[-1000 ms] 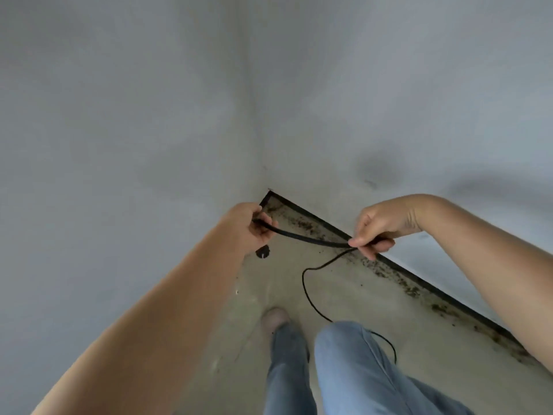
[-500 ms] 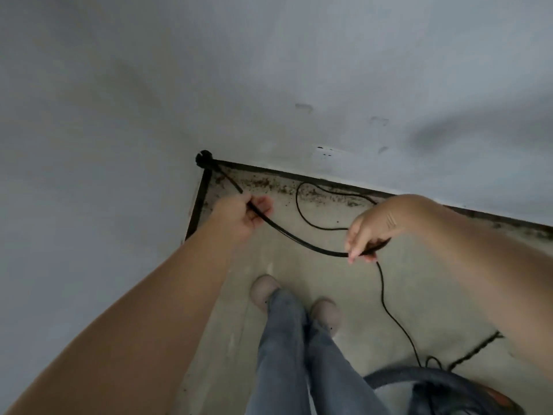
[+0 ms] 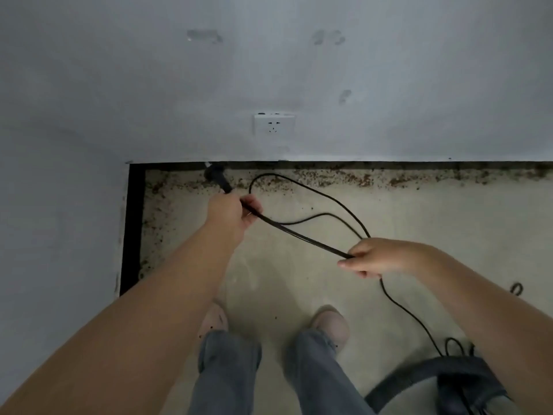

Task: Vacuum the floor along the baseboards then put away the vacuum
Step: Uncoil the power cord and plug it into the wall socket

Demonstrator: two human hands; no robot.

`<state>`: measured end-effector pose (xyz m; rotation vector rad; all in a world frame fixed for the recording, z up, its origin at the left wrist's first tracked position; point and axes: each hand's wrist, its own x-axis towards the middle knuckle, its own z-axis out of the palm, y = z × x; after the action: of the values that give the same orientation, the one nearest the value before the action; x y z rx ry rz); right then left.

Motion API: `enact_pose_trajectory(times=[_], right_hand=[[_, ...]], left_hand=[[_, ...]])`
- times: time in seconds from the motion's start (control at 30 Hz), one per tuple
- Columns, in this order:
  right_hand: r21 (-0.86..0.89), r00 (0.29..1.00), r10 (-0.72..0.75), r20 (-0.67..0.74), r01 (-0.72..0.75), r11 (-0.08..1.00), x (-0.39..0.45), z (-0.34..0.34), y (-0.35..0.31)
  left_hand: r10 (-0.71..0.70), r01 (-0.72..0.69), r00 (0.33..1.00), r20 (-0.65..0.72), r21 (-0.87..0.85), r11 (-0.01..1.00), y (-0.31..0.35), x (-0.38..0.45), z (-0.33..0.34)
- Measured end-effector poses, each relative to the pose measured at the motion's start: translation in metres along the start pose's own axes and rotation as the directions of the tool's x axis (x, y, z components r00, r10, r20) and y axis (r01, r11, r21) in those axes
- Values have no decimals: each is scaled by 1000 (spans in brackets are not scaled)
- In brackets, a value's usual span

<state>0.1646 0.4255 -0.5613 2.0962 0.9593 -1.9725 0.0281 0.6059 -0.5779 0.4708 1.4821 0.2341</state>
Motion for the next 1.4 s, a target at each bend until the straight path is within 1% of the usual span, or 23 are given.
enact_pose_trajectory(times=[0.1,0.2,0.3,0.37,0.43,0.5,0.53,0.57,0.63,0.7,0.8,0.9,0.97,1.03,1.1,1.13,1.17,1.2,1.23,1.27,1.3,1.33,1.4], right_hand=[[142,981,-71,-179,97,985,59,14,13],[276,913,-120,-390,241,930,120,14,13],[306,837,-179,-517,376,875,176,7,14],[306,783,-220,-582,462,832,207,0,17],[275,750,-288,-595,527,804,235,-7,20],[194,740,-347,-577,537,821,255,-17,21],[153,734,-363,-575,531,833,262,-23,21],[134,731,-367,-575,527,839,268,-30,22],[225,749,-345,-566,542,809,272,-44,25],[357,773,-339,-536,571,739,271,-52,25],[424,767,-321,-556,593,684,270,-55,17],[417,730,-265,-630,605,678,275,-51,8],[361,689,-248,-681,611,705,283,-45,6],[280,603,-234,-762,633,722,288,-38,7],[195,513,-248,-822,662,724,286,-36,7],[179,495,-266,-827,681,710,282,-36,5],[193,492,-287,-822,714,673,278,-35,2],[225,490,-299,-819,753,618,275,-36,-2],[264,486,-296,-822,786,559,272,-38,-5],[311,489,-277,-827,808,500,269,-40,-9],[359,500,-254,-828,821,444,266,-41,-12],[418,524,-236,-818,824,381,264,-44,-16],[537,591,-245,-769,804,255,260,-49,-20]], left_hand=[[61,-90,991,115,269,959,-24,39,8],[134,-206,971,199,404,891,-43,84,21],[236,-345,933,270,494,798,-55,130,35],[281,-410,898,337,416,812,-56,163,41],[286,-413,853,437,229,881,-52,191,46],[304,-386,804,510,59,921,-46,213,52],[339,-417,796,502,49,907,-44,222,56],[379,-463,787,487,61,884,-43,229,59],[434,-526,759,485,64,848,-43,240,63],[436,-533,748,500,61,844,-41,243,62],[414,-542,746,521,115,833,-40,244,62],[409,-575,734,542,177,799,-36,241,58],[458,-652,706,540,245,717,-26,241,48],[539,-743,651,534,305,595,-12,237,36],[659,-837,541,522,406,366,-1,233,30],[738,-865,433,517,468,180,3,234,28],[806,-848,280,522,528,-48,7,234,26],[834,-788,79,547,546,-284,12,235,25],[796,-698,-133,591,515,-498,17,235,26],[705,-579,-301,642,464,-670,23,237,26],[585,-429,-423,691,416,-802,30,242,26],[449,-254,-501,740,370,-894,39,251,26],[249,35,-497,831,306,-951,57,265,23]])
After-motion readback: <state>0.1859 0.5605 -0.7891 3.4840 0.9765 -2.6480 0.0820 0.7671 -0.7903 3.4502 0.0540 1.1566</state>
